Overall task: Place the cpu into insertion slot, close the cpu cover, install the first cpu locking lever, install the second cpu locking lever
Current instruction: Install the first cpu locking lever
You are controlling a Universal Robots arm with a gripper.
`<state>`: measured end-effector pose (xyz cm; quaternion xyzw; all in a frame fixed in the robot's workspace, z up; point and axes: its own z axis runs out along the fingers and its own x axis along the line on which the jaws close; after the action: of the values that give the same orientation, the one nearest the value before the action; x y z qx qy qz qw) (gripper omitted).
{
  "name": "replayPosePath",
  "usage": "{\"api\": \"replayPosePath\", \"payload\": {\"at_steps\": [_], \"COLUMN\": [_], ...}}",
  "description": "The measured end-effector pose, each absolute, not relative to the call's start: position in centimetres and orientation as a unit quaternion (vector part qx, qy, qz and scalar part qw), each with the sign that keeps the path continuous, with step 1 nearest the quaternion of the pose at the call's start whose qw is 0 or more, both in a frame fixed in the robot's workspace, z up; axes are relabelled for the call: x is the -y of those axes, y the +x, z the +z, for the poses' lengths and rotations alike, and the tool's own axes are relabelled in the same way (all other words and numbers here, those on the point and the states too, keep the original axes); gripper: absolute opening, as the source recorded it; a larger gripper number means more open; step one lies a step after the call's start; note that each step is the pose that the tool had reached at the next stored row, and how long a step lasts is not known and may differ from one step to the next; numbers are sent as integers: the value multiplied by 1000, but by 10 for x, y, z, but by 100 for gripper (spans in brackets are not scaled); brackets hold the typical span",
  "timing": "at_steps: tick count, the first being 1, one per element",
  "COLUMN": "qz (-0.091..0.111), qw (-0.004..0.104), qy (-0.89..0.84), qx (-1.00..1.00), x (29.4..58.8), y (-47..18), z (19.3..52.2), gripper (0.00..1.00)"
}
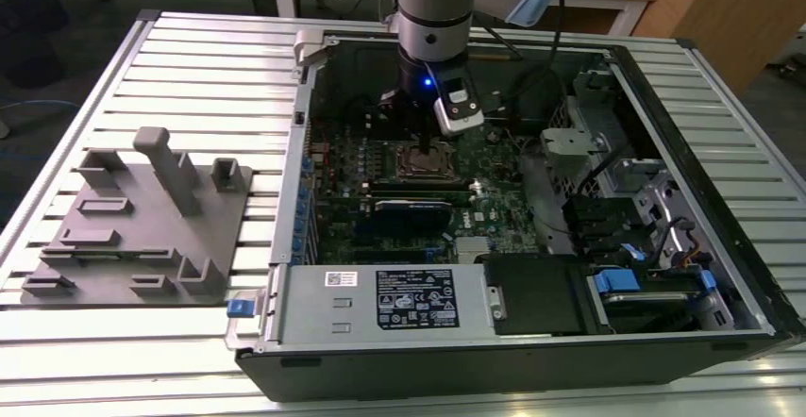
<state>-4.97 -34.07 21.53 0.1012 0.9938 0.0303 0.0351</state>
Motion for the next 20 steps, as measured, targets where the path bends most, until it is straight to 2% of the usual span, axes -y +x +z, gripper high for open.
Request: {"api": "replayPosePath", "payload": {"at_steps": [20], "qz": [30], "qw": [35], "qy": [101], "qx": [-994], "x": [342], "y": [-50], "z": [219], "gripper": [10]}}
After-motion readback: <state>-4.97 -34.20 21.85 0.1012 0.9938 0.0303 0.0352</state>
